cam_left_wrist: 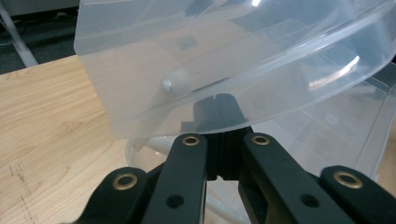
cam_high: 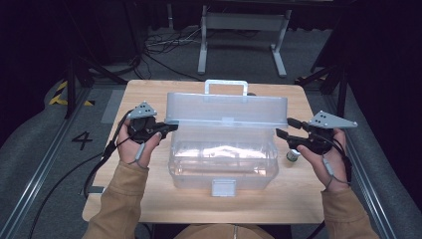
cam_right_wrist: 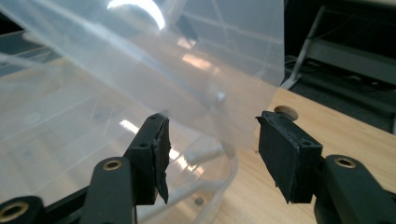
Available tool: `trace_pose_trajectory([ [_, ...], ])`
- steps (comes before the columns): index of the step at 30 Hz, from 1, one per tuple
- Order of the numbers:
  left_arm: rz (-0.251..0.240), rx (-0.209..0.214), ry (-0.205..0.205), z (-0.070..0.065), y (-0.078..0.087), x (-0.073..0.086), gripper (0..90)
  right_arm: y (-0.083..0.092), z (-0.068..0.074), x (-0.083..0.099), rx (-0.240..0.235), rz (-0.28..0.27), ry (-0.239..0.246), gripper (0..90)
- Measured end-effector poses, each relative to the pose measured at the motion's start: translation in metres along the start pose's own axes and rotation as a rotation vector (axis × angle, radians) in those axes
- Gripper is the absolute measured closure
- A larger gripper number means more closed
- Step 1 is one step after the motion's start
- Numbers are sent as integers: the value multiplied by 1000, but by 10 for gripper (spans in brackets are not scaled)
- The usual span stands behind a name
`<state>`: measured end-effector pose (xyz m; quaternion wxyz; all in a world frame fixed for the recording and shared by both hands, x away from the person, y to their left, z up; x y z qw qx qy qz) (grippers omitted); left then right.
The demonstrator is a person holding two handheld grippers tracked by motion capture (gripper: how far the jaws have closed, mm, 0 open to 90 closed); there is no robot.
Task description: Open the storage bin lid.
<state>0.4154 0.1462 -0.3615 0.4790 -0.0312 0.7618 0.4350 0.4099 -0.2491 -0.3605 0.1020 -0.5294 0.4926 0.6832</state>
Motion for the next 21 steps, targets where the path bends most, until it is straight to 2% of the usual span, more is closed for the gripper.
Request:
trace_pose_trajectory([
  [6, 5, 2, -4, 1, 0, -1, 898, -8, 5, -7, 41, -37, 7, 474],
  [8, 8, 3, -5, 0, 0, -1, 897, -11, 6, -11, 53, -65, -2, 515],
  [10, 10, 12, -5, 0, 0, -1, 897, -12, 5, -14, 90, -85, -8, 539],
  [16, 18, 25, -14, -4, 0, 0, 862, -18, 2, -18, 148, -113, -43, 572],
  [19, 19, 29, -14, -5, 2, 1, 848, -20, -1, -20, 181, -116, -60, 630],
  [21, 22, 33, -14, -6, 4, 2, 843, -21, -2, -22, 191, -131, -75, 637],
])
Point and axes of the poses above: each handheld gripper's, and its own axes: y roughly backward along the jaws, x roughly out of its underside, z roughly to its left, the point moved 5 cm from there along -y, roughly forward along the jaws, and after that the axes turned 11 degrees about z, right-handed, at the moved point
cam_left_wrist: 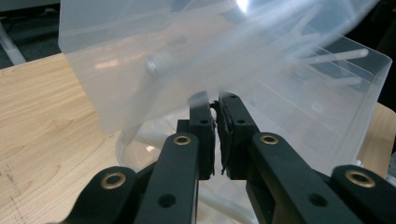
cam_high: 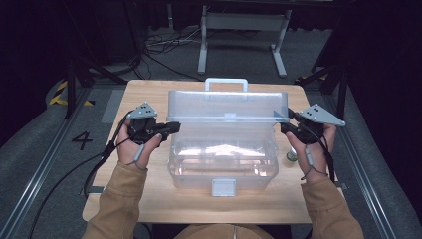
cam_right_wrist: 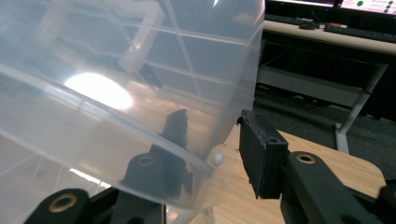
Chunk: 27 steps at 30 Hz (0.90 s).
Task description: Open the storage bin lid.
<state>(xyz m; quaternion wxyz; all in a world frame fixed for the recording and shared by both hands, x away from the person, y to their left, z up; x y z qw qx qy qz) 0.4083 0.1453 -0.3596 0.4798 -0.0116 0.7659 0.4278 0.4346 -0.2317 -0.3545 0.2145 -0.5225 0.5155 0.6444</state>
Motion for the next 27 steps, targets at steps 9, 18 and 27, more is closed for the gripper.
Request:
trace_pose_trajectory([
  [9, 33, 12, -22, -7, 3, 7, 789, -6, -5, -9, 11, -24, -120, 595],
  [18, 29, 45, -38, -17, 16, 11, 725, -6, -3, -21, 91, -67, -87, 717],
  [27, 56, 102, -80, -36, 25, 21, 665, -13, -7, -29, 95, -49, -148, 743],
])
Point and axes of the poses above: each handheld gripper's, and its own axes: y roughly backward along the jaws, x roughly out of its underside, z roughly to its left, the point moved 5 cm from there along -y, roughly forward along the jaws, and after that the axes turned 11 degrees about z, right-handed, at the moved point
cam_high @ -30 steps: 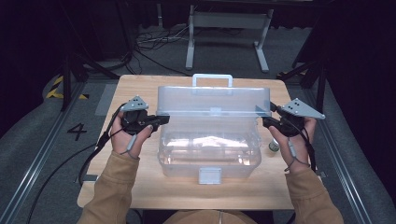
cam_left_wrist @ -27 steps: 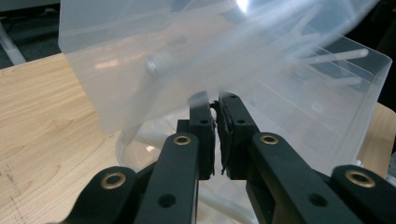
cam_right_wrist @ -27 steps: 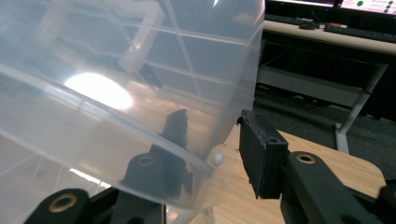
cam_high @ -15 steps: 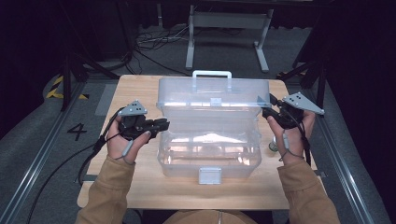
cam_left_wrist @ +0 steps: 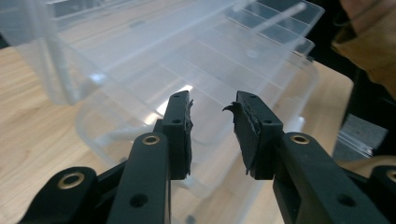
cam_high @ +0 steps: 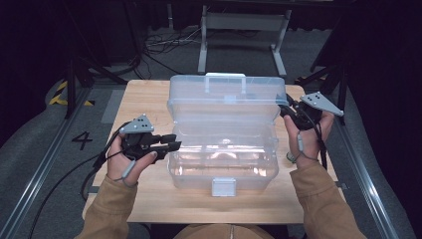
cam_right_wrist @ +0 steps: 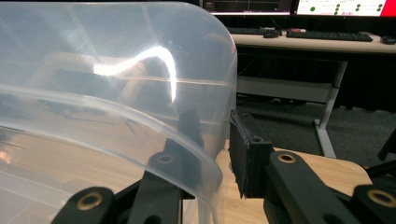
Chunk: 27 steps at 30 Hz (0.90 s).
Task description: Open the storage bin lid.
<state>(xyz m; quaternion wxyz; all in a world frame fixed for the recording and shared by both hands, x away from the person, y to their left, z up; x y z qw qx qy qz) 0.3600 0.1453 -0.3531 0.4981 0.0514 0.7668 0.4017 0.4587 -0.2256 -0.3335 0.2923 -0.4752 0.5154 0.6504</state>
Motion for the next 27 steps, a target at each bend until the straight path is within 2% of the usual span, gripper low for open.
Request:
trace_pose_trajectory([
  [1, 5, 13, -13, -3, 1, 1, 660, -1, 0, -1, 0, -1, -3, 743],
  [3, 5, 10, -23, -8, 1, 2, 638, -2, -1, -3, 3, 6, -5, 745],
  [4, 29, 12, -36, -10, 1, 4, 640, -3, -1, -4, 2, 4, -6, 744],
  [7, 48, 3, -39, -14, 0, 8, 622, -4, -1, -7, 5, -3, -4, 753],
  [10, 85, 14, -58, -17, -7, 14, 609, -6, -2, -10, 18, 9, 6, 758],
  [18, 206, 54, -110, -21, -31, 27, 565, -11, -4, -15, 12, 22, 1, 758],
  [21, 228, 79, -107, -21, -40, 31, 556, -13, -5, -16, 12, 26, 1, 758],
  [27, 257, 91, -106, -17, -50, 37, 553, -14, -6, -17, 6, 30, 2, 755],
])
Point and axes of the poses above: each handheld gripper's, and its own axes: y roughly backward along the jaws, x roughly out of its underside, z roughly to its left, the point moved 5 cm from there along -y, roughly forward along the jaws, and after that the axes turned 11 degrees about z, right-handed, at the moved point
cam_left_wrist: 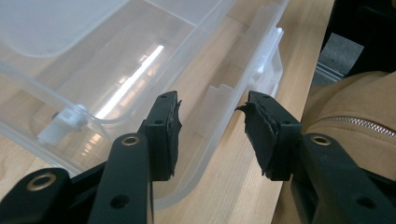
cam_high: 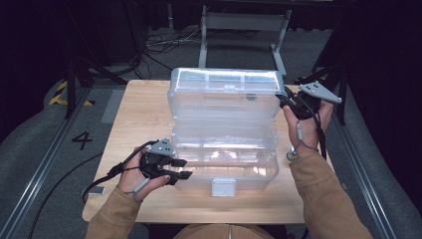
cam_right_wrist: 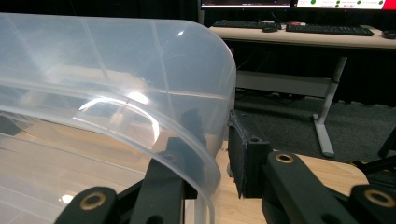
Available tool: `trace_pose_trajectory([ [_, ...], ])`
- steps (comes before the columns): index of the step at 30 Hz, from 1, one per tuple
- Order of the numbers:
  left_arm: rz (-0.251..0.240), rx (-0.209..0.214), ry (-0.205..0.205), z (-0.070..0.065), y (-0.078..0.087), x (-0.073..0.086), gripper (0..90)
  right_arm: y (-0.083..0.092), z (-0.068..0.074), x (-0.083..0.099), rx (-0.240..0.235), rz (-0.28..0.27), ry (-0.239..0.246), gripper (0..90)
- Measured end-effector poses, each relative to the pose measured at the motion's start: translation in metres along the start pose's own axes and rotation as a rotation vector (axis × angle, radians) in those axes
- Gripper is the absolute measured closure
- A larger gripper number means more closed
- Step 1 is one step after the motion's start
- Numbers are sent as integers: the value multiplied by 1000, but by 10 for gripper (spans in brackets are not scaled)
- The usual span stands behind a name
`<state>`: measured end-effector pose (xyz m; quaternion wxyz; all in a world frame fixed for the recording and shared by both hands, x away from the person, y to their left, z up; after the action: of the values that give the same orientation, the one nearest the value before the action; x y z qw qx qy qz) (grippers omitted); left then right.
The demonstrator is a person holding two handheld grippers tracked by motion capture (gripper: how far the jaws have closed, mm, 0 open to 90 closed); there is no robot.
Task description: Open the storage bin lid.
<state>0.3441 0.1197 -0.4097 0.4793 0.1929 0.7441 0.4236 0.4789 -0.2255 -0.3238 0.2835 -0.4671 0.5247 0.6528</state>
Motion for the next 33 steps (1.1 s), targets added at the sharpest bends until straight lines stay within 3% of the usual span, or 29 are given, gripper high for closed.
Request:
trace_pose_trajectory([
  [7, 46, 17, -23, -2, -15, 2, 544, -2, -1, -1, -6, -1, -7, 753],
  [11, 67, 47, -19, -2, -26, 4, 548, -3, -1, -2, -2, -12, 2, 749],
  [19, 111, 43, -18, 2, -41, 11, 596, -7, -1, -5, 8, -21, 4, 748],
  [24, 105, 23, -29, 3, -47, 12, 679, -10, -2, -7, 18, -17, 5, 756],
  [33, 82, 35, -49, 4, -47, 14, 701, -18, -5, -8, 26, -2, 1, 776],
])
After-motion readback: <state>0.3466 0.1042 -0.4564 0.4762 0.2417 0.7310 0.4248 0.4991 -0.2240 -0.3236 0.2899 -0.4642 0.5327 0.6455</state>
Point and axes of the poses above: each handheld gripper's, and its own axes: y roughly backward along the jaws, x roughly out of its underside, z roughly to its left, the point moved 5 cm from there along -y, roughly forward along the jaws, and after that the axes turned 11 degrees about z, right-handed, at the moved point
